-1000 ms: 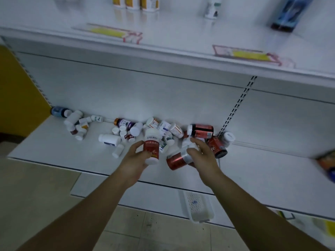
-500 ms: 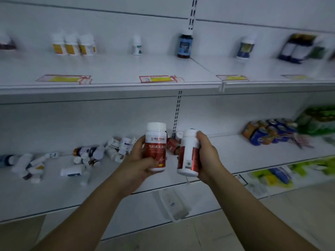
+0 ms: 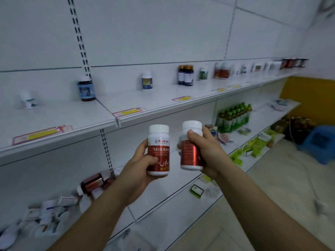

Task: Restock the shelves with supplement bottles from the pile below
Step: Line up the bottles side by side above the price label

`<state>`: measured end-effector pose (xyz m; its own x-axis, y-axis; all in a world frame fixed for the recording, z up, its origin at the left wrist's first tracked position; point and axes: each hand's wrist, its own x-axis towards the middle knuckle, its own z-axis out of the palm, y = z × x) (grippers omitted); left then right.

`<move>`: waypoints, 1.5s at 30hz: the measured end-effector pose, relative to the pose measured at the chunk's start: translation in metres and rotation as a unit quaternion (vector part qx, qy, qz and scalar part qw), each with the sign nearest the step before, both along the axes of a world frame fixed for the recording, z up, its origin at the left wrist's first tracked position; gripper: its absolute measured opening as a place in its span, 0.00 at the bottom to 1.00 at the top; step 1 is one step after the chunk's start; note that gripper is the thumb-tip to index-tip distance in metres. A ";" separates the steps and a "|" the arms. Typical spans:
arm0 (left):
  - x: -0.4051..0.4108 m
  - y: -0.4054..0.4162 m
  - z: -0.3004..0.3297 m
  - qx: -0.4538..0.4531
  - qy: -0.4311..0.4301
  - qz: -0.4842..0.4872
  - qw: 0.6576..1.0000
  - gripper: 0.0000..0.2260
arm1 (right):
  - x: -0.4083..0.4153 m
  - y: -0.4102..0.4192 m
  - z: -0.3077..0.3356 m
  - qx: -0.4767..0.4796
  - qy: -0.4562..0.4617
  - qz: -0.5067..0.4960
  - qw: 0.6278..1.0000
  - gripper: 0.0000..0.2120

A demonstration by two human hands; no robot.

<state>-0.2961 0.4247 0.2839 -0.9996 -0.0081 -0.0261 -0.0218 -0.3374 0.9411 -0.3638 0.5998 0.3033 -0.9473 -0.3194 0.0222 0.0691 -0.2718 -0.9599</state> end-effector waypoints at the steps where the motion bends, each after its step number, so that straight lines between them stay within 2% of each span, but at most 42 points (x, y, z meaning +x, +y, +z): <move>1: -0.013 0.016 0.003 -0.009 0.004 -0.008 1.000 0.25 | -0.009 0.016 0.003 -0.003 0.006 -0.012 1.000 0.19; 3: -0.039 0.050 0.008 -0.021 0.012 -0.030 0.999 0.25 | -0.029 0.050 0.009 0.000 -0.007 -0.034 0.999 0.17; 6: -0.080 0.107 0.019 -0.037 0.025 -0.060 0.997 0.26 | -0.062 0.107 0.023 -0.043 -0.078 -0.040 0.995 0.17; 13: -0.179 0.234 0.048 -0.005 0.075 -0.131 0.989 0.30 | -0.135 0.230 0.059 0.089 0.081 -0.117 0.986 0.14; 19: -0.256 0.311 0.068 0.024 0.099 -0.151 0.983 0.30 | -0.200 0.300 0.083 0.054 0.098 -0.163 0.980 0.16; 23: -0.311 0.343 0.077 0.016 0.114 -0.163 0.980 0.29 | -0.253 0.328 0.094 0.081 0.149 -0.207 0.964 0.19; 30: -0.423 0.385 0.092 0.030 0.146 -0.171 0.974 0.29 | -0.360 0.370 0.112 0.091 0.183 -0.263 0.943 0.17; 36: -0.505 0.425 0.103 0.030 0.163 -0.164 0.973 0.27 | -0.448 0.409 0.123 0.072 0.168 -0.258 0.949 0.18; 45: -0.601 0.468 0.105 -0.072 0.189 -0.022 0.979 0.30 | -0.584 0.449 0.130 0.063 0.194 -0.146 0.968 0.18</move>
